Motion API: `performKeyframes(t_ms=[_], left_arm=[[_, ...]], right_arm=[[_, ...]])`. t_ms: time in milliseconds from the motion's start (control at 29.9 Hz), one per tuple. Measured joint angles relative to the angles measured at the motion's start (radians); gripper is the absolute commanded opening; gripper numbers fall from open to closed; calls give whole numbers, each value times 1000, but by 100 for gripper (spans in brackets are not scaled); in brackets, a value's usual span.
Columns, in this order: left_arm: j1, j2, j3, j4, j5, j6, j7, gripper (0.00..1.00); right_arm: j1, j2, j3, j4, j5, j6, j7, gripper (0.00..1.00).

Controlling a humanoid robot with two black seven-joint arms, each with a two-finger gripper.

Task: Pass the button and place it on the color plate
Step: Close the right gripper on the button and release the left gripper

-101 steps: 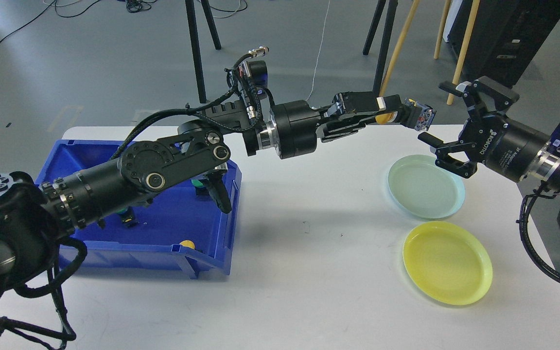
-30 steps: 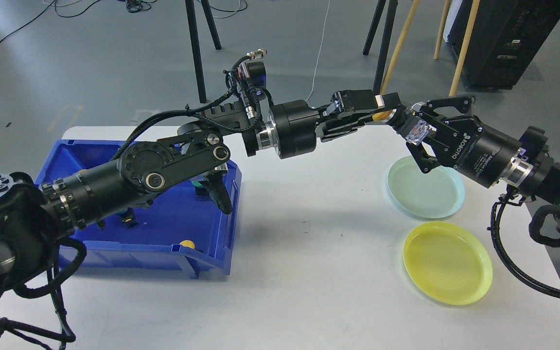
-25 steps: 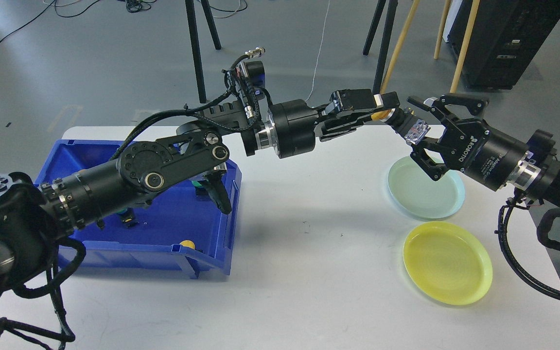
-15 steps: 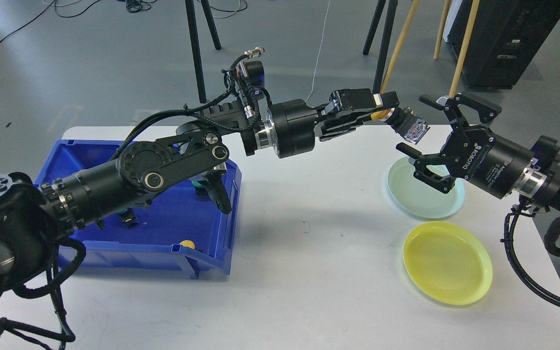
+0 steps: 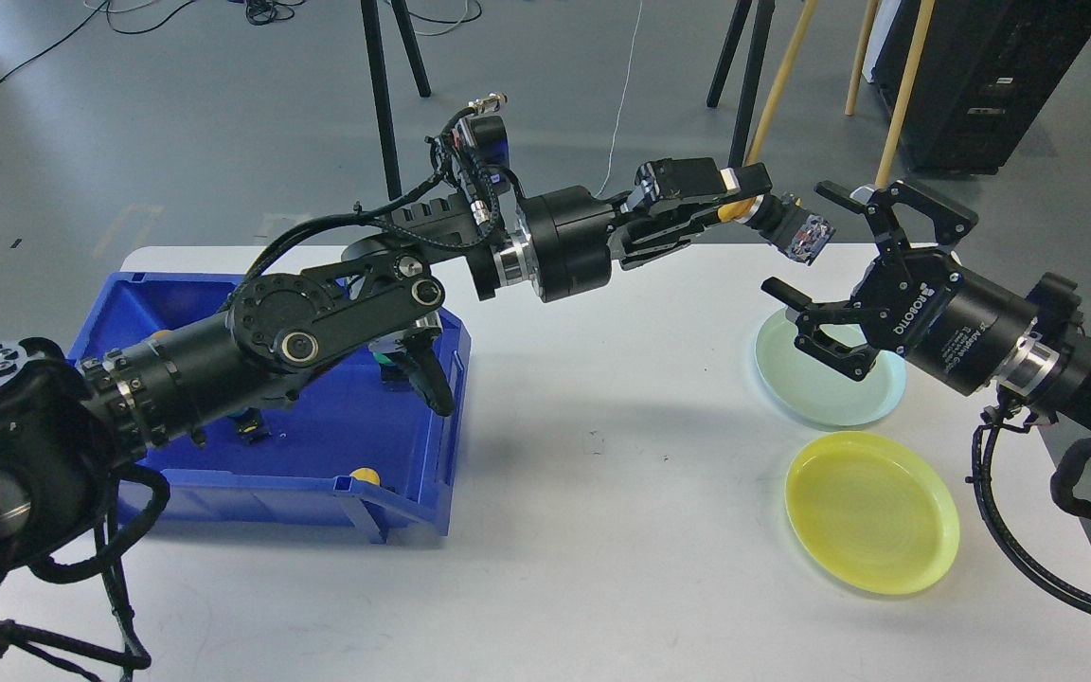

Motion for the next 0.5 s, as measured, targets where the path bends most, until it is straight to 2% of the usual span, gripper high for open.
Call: performKeyframes(t_ms=[167,234,301,401,501], left_arm=[[0,0,0,1,-1,0,0,3],[0,0,0,2,-2,-1,0,3],[0,0,1,2,-2,-1,0,3],[0,0,1,2,-3,-1,0,3],[0,0,0,1,-3,0,-1,3]], right_arm=[[-1,6,-2,-2,15,0,33,75],[-2,7,-4,-4,17,0,35,65],[-2,8,-5,-4,18,0,38,46],[-6,8,-5,-3,21,0,44,33],[-8,8,-5,-3,21,0,45,36]])
